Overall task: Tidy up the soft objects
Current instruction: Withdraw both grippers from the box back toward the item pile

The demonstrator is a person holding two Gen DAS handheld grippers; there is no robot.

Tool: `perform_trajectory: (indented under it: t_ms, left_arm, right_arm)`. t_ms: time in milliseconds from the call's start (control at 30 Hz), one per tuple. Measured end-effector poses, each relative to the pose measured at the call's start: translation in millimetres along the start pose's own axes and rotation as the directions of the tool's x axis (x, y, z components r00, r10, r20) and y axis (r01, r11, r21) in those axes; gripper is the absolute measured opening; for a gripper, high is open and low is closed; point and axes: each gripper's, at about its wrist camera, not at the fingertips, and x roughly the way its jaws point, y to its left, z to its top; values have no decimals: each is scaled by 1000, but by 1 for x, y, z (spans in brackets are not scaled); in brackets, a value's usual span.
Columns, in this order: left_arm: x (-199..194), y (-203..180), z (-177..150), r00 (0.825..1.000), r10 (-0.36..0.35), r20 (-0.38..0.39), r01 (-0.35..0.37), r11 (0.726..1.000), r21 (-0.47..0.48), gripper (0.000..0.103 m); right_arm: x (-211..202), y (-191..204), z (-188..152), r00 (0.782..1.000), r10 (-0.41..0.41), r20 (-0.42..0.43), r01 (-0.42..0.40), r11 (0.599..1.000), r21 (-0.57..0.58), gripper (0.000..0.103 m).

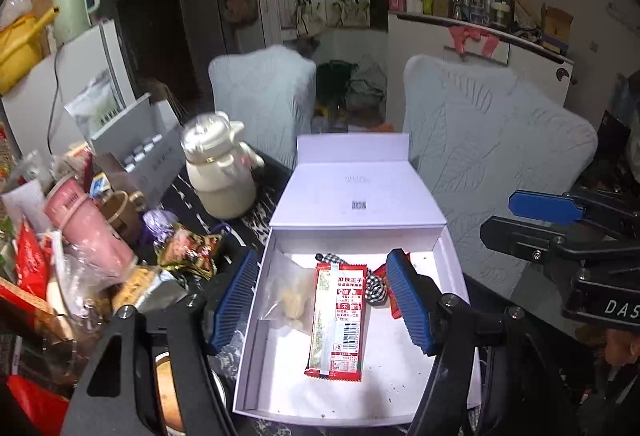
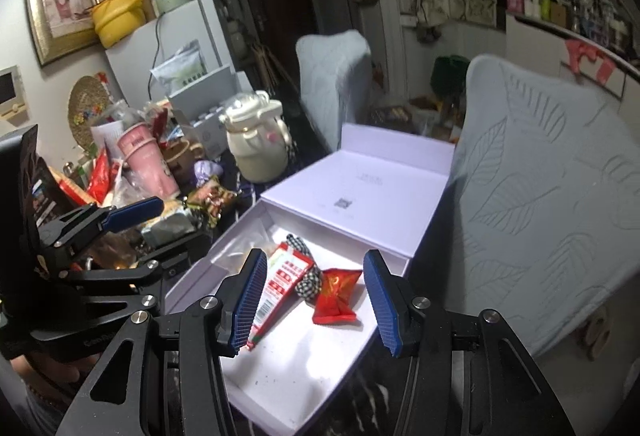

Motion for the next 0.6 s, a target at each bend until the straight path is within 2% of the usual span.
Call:
perform_trajectory:
  t_ms: [167,267,367,467,533,600]
  left_arm:
    - [-32,-7,3,999,4,47,-5,1000,10,67]
    - [-51,-12,4,997,7,78,-8,1000,17,67]
    - [-70,-15,5,995,0,101,-2,1000,20,67]
    - [-89,-17,6,992,-1,128,-1,1000,18,67]
    - [-101,-18,6,989,6,148,-9,1000,19,67]
    - [-113,-19,4,987,7,163,-9,1000,16,67]
  right_arm:
    - [-34,6,2,999,-9,49,10,1000,-13,50]
    - [-52,11,1,997,-21,75,23,999,-29,59]
    - [-73,18,-1,993,-38,111,43,998,-50,59]
    - [-93,24,-6,990,-44,131,52,997,-56,68]
    - [-107,29,-9,987,-56,151,67,995,-68,70]
    - [-118,32,-11,983,-69,169,83,993,-80,79]
